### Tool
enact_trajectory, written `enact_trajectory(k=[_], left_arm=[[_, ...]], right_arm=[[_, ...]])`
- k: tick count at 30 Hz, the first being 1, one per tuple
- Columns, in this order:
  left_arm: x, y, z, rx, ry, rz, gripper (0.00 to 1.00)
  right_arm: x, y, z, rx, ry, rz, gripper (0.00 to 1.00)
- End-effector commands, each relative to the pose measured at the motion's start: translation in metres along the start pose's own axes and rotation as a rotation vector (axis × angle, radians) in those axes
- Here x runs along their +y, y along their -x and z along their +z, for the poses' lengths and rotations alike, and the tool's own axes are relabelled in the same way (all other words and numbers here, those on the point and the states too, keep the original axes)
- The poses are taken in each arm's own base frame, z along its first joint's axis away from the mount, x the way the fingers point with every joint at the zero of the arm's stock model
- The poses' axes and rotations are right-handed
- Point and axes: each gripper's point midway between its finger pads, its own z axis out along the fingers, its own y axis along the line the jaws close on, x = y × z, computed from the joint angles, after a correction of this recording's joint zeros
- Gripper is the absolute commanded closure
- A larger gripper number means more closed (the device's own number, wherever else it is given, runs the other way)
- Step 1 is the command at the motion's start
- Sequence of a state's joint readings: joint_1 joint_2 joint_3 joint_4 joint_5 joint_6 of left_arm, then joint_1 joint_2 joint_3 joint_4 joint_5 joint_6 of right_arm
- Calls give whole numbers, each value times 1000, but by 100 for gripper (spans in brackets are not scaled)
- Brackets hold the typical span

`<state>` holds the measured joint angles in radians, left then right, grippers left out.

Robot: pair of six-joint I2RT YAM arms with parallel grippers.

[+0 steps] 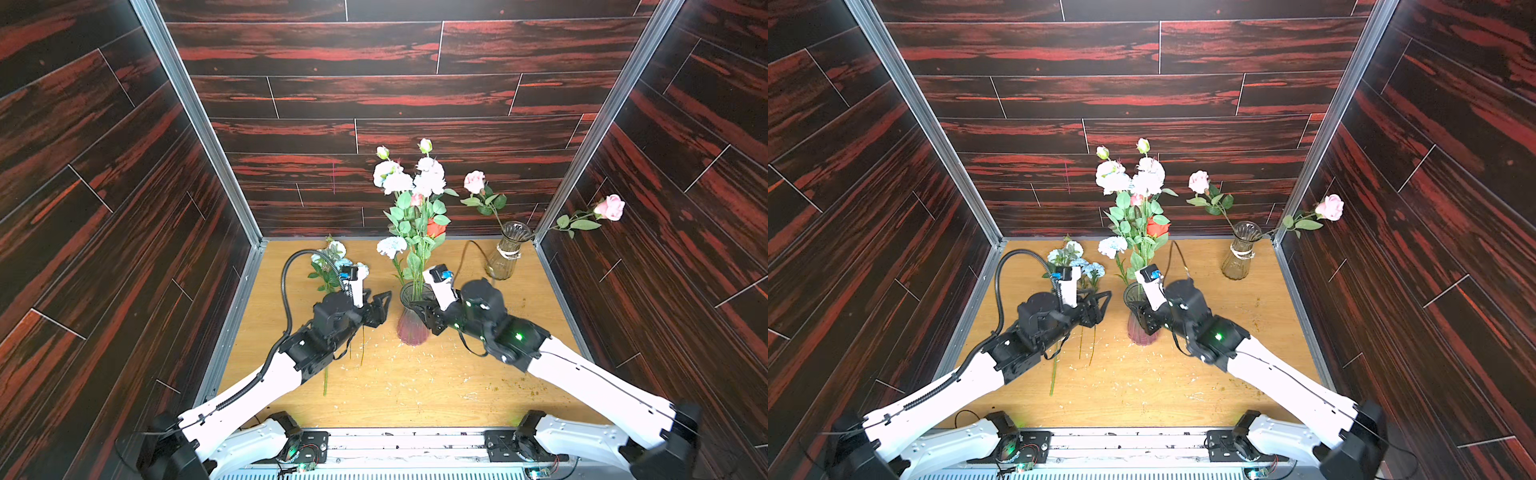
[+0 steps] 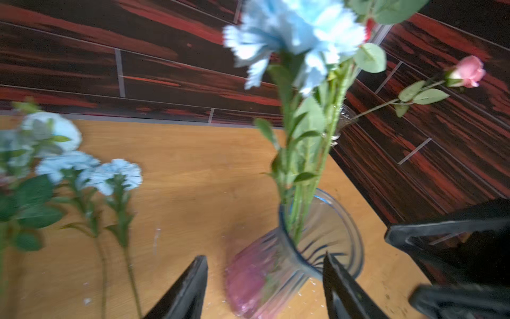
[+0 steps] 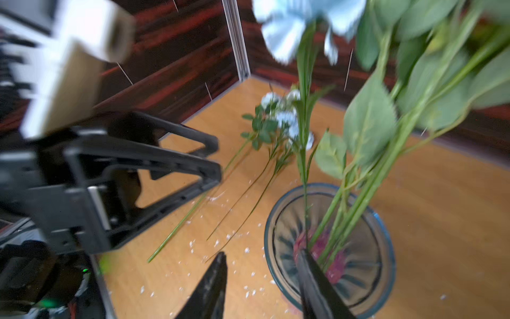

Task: Pick out blue flowers from the vase
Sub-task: Pick up the flower from the vase.

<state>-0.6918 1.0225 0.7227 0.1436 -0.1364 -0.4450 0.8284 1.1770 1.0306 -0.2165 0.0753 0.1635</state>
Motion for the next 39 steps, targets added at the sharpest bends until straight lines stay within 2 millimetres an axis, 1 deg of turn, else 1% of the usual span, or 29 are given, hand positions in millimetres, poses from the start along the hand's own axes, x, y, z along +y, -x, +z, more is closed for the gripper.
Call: enact_trajectory(k=[1, 3, 5, 9, 12, 16, 22, 24, 31, 35, 39], left_arm=[[34, 6, -12, -111, 140, 10, 35], [49, -2, -9, -111, 177, 0, 36], [58, -6, -2, -98, 203, -7, 37], [68, -8, 22, -62, 229, 1, 37], [70, -8, 42, -39, 217, -2, 37], [61, -8, 63, -18, 166, -1, 37], [46, -5, 84, 15, 98, 27, 36], [41, -3, 89, 20, 74, 32, 36], [13, 1, 101, 51, -60, 64, 36], [7, 0, 105, 54, -96, 57, 36], [3, 0, 103, 49, -119, 50, 36]], right_arm=[[1, -9, 3, 90, 42, 46, 64], [-4, -8, 7, 110, 38, 58, 67], [-6, -7, 12, 129, 42, 59, 70], [-10, -2, 24, 172, 36, 48, 73], [-14, 0, 33, 196, 27, 41, 76], [-28, -2, 47, 212, -34, 36, 76], [-36, -12, 65, 232, -61, 38, 76], [-38, -14, 70, 235, -67, 39, 76], [-41, -18, 79, 243, -68, 38, 77], [-40, -22, 83, 243, -62, 41, 77], [-41, -23, 86, 231, -61, 51, 78]])
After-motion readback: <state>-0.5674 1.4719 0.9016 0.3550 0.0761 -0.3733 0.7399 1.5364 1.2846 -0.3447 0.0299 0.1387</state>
